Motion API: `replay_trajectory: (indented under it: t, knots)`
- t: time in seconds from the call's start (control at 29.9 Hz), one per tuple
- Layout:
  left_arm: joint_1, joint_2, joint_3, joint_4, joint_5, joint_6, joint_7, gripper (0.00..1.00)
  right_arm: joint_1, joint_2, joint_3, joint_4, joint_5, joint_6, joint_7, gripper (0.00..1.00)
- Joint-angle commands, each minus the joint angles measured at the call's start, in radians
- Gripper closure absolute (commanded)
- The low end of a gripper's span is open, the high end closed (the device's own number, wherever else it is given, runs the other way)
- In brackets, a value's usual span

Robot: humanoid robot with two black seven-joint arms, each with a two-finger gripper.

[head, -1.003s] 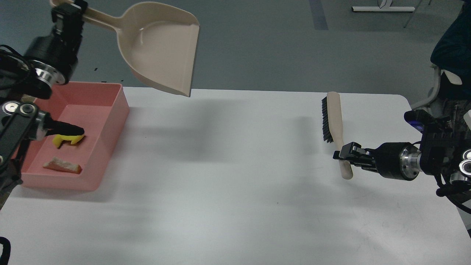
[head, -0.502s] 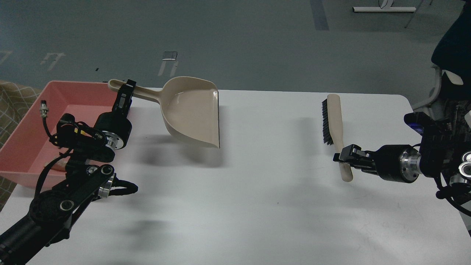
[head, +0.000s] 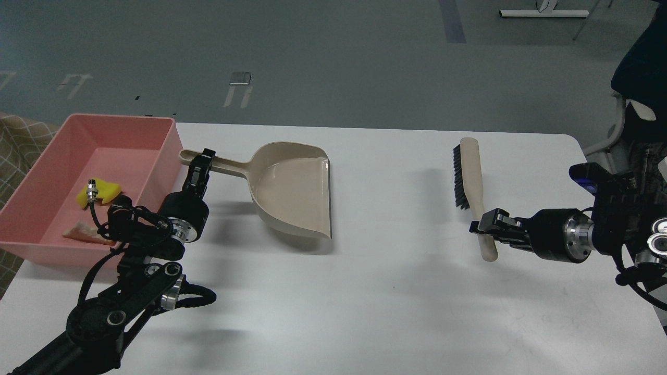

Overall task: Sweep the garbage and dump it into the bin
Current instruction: 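Lower the empty dustpan back onto the table with the left gripper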

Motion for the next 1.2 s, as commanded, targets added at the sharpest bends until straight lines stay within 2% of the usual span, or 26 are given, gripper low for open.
replay_trajectory:
  t: [0.0,0.27,0.33,0.4,0.47,0.5,0.54,0.6,0.67,0.77,0.97,1.17]
  knots:
    - [0.009,-0.003,0.000,0.003,0.000,-0.002,-0.005,1.00,-0.004,0.000,0.001,0.000,0.000,0.000,0.000,0.97]
    - [0.023,-0.024,0.001,0.007,-0.005,-0.011,-0.005,1.00,-0.010,0.001,0.001,-0.002,0.000,0.000,0.000,0.97]
    - [0.023,-0.027,0.001,0.017,-0.006,-0.014,-0.006,0.92,-0.010,0.003,0.001,-0.003,0.000,0.000,0.000,0.97]
    - [0.023,-0.035,0.009,0.023,-0.006,-0.020,-0.006,0.76,-0.010,0.003,0.001,-0.003,0.000,0.000,0.000,0.97]
    - [0.023,-0.036,0.011,0.024,-0.006,-0.023,-0.006,0.65,-0.010,0.003,0.001,-0.003,0.000,0.000,0.000,0.97]
    - [0.023,-0.038,0.011,0.024,-0.006,-0.026,-0.006,0.53,-0.011,0.003,0.001,-0.003,0.000,0.000,0.000,0.97]
    - [0.023,-0.038,0.011,0.026,-0.006,-0.025,-0.006,0.48,-0.013,0.003,0.001,-0.003,0.000,0.000,0.000,0.97]
    - [0.025,-0.039,0.018,0.032,-0.006,-0.032,-0.006,0.19,-0.016,0.003,0.001,-0.003,0.000,0.000,0.000,0.97]
    - [0.025,-0.038,0.030,0.032,-0.006,-0.041,-0.008,0.09,-0.016,0.003,0.001,-0.003,0.000,0.000,0.000,0.97]
    - [0.026,-0.035,0.046,0.032,-0.006,-0.072,-0.018,0.04,-0.018,0.003,0.001,-0.003,0.002,0.000,0.000,0.97]
    - [0.058,-0.029,0.046,0.031,-0.003,-0.129,-0.020,0.03,-0.021,-0.003,0.001,-0.002,0.002,0.000,0.000,0.97]
    - [0.092,-0.018,0.044,0.018,-0.003,-0.153,-0.044,0.03,-0.036,-0.008,0.001,0.000,0.002,0.000,-0.001,0.96]
